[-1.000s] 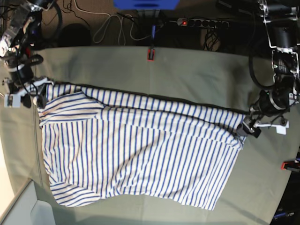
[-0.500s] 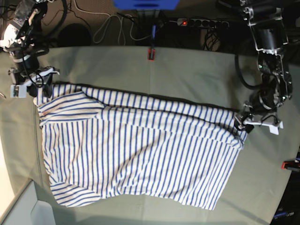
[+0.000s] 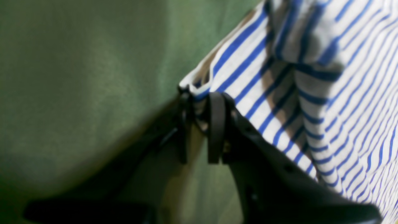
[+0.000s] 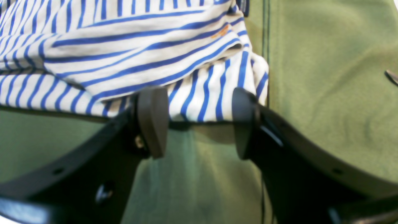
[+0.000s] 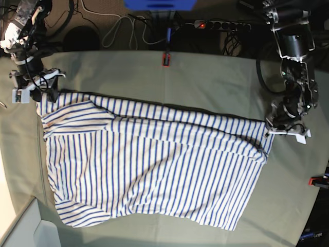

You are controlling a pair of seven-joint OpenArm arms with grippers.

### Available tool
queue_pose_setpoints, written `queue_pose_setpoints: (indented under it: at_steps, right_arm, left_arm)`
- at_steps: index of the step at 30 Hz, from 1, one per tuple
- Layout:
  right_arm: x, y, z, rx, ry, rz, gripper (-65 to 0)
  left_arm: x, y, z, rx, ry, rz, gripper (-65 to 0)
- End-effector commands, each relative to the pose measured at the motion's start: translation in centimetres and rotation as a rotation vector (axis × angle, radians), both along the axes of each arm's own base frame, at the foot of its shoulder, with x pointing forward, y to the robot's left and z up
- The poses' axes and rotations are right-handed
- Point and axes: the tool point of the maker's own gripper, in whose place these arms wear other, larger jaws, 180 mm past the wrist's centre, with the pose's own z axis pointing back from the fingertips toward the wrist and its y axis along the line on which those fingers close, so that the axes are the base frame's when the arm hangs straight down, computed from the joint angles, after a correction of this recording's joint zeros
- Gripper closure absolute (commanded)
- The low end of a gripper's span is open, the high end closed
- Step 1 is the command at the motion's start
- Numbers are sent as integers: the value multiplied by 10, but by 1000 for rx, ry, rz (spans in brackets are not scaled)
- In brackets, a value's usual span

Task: Layout the t-shirt on the table in an organized manner, then fold the t-shirt properly
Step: 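Regrasp the shirt edge with both grippers, then lift and stretch the shirt edge taut, then lay it flat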

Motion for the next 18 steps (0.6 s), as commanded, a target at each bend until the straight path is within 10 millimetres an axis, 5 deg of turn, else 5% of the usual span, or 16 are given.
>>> queue_pose_setpoints:
  at_steps: [1,3,11,18]
  right_arm:
    - [7,-2,13,-5,-55,15,-331]
    - [7,-2,13,-5,-55,15,-332]
    - [10,-3,13,-5,-56,15,-342]
    - [14,-30,-18,48,4,-46,-422]
  left_arm:
    - [14,10,16,20,-51,5,-55]
    - [13,9,15,10,-47,7,0]
    - [13,13,34,37,-101,3,-1]
    - [10,30,40,36,-120,60,-1]
